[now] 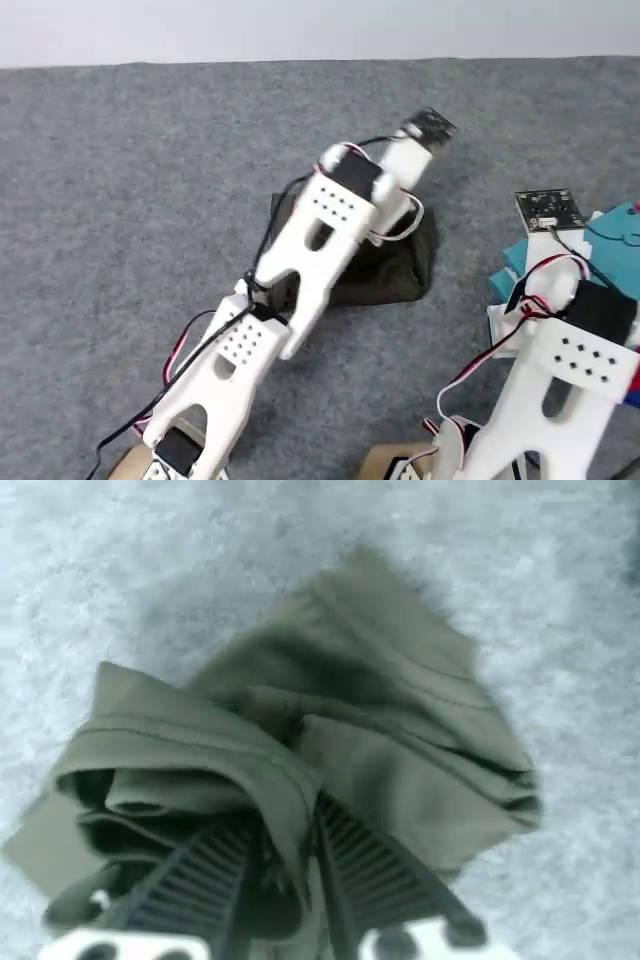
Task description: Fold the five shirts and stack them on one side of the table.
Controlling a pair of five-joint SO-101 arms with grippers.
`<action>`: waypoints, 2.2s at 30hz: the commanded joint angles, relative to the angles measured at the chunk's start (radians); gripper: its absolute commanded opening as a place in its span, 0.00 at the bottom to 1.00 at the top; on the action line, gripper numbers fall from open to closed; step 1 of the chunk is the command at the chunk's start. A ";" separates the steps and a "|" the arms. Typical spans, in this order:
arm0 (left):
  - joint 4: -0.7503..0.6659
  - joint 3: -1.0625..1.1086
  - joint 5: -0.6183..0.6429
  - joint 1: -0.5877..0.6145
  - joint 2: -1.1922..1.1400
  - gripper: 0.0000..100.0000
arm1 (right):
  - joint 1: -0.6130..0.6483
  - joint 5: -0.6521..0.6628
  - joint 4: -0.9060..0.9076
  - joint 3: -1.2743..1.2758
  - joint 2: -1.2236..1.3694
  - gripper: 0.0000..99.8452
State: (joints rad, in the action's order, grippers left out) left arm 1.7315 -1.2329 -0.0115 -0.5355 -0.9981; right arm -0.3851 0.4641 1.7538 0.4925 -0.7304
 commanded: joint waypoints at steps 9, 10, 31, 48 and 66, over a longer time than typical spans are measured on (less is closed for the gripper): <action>0.023 0.147 -0.011 0.124 0.311 0.00 | -0.071 0.011 0.035 -0.003 -0.025 0.28; 0.023 0.159 -0.011 0.124 0.334 0.00 | -0.082 0.011 0.035 -0.003 -0.025 0.28; 0.011 0.205 -0.008 0.061 0.362 0.00 | -0.131 0.012 0.033 0.060 -0.025 0.28; 0.023 0.030 -0.011 -0.089 0.103 0.19 | -0.128 0.012 0.027 0.072 -0.025 0.28; 0.023 0.108 -0.089 0.298 0.410 0.14 | -0.091 -0.199 0.021 0.064 -0.015 0.28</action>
State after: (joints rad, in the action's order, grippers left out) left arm 1.7361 -1.1515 -0.0898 -0.3299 -0.6728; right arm -0.5063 0.3951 1.7538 0.5677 -0.7304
